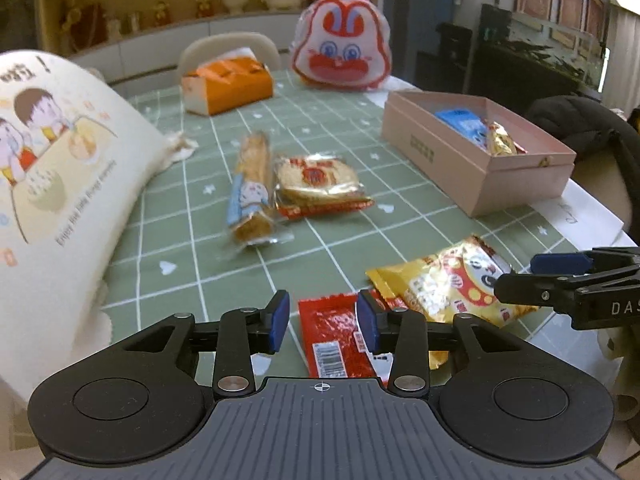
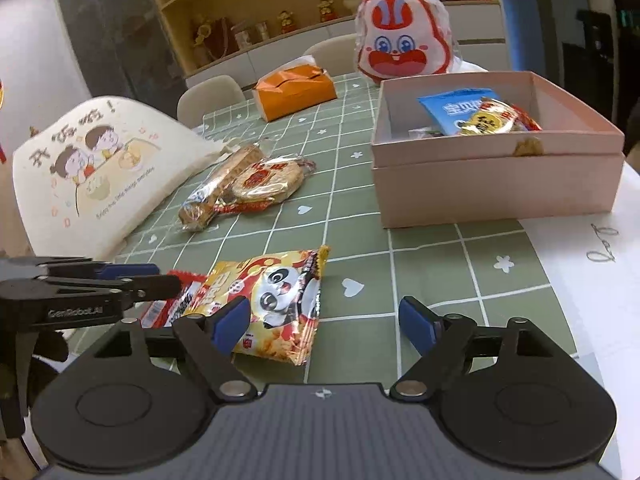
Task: Organize snacks
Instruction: 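Grasp the small red packet with the left tool while right holds the panda bag, then lift the red packet with the left tool while right lifts the panda bag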
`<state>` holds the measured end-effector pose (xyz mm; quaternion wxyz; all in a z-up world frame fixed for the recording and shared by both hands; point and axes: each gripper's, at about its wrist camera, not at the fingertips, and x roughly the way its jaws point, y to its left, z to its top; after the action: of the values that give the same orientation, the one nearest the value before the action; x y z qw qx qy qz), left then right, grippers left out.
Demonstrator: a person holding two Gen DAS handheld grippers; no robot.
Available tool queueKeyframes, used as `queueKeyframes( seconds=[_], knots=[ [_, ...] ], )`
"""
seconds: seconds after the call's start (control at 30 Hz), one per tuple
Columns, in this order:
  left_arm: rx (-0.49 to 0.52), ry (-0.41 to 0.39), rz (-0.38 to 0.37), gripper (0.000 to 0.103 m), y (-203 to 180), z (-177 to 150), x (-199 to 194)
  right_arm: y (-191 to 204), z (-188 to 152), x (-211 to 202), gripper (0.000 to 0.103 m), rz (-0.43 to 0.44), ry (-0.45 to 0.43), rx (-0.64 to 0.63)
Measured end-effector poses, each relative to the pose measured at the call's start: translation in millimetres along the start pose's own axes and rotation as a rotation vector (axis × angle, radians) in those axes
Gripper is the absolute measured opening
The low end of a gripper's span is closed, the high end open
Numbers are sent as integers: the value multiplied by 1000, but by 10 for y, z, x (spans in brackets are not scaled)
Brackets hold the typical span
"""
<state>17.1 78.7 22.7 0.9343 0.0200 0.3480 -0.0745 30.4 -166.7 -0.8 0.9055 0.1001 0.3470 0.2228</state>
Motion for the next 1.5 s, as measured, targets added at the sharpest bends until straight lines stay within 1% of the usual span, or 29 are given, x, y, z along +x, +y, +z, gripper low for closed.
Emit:
queueKeyframes(
  seconds=[0.07,0.13,0.2,0.27,0.4,0.47,0.57,0.63,0.67,0.77,0.83,0.87,0.93,0.97,1.0,1.03,1.07,1.1,1.13,1.17,1.2,1.23,1.27,1.3,1.33,1.4,1.47,1.5],
  knots=[
    [-14,8,-5,42,-17,13,9,-23,1,-8,84,5,-4,13],
    [-31,13,13,42,-28,2,54,-32,-2,-13,84,-1,-8,19],
    [-61,-6,23,42,-24,-40,26,-45,-5,-16,84,-9,-13,26],
    [-75,-25,-1,42,-16,-76,-45,-46,0,-11,84,-16,-15,31],
    [-66,-48,-81,42,-85,-49,-124,-12,-3,4,84,-31,-14,12],
    [-104,-54,-115,42,-79,49,-73,-16,0,3,85,-28,-14,15],
    [-169,-81,-123,42,-32,214,117,-21,-3,-9,85,-27,-10,17],
    [-193,-85,-120,41,-9,283,300,34,-23,-21,85,-38,12,-30],
    [-203,-78,-129,41,-8,290,375,84,-46,-36,85,-47,31,-76],
    [-236,-18,-206,41,-40,218,489,143,-133,-116,85,-52,63,-170],
    [-227,9,-250,41,-100,134,434,125,-154,-153,85,-86,70,-215],
    [-223,19,-268,41,-127,95,381,99,-148,-163,85,-127,63,-232],
    [-240,54,-349,41,-151,4,257,2,-103,-165,85,-226,40,-235],
    [-250,63,-399,41,-154,-45,180,-58,-69,-161,85,-271,30,-221],
    [-248,53,-418,41,-153,-88,87,-127,-28,-161,85,-308,23,-194],
    [-234,29,-395,41,-147,-120,-9,-181,-2,-174,85,-321,18,-168],
    [-208,-4,-339,42,-143,-145,-107,-240,23,-201,85,-316,13,-134],
    [-177,-46,-242,42,-125,-172,-204,-284,35,-236,85,-297,8,-102],
    [-165,-71,-158,41,-95,-192,-255,-310,36,-272,85,-277,3,-76],
    [-170,-86,-85,41,-35,-206,-282,-324,36,-309,85,-255,-3,-52],
    [-200,-87,-24,41,57,-221,-280,-317,33,-341,85,-232,-10,-34],
    [-235,-79,3,41,137,-232,-262,-283,31,-356,85,-213,-12,-24],
    [-275,-67,12,41,219,-243,-232,-229,36,-348,85,-190,-9,-18],
    [-307,-59,10,41,274,-264,-200,-160,43,-326,85,-166,-4,-17],
    [-316,-57,6,41,282,-276,-177,-79,53,-294,85,-149,0,-14],
    [-290,-50,-3,41,217,-288,-151,112,103,-187,85,-115,4,-13],
    [-221,-41,-11,41,91,-297,-126,282,163,-27,85,-100,11,-36],
    [-180,-33,-2,41,23,-297,-110,351,186,60,85,-106,18,-56]
  ],
)
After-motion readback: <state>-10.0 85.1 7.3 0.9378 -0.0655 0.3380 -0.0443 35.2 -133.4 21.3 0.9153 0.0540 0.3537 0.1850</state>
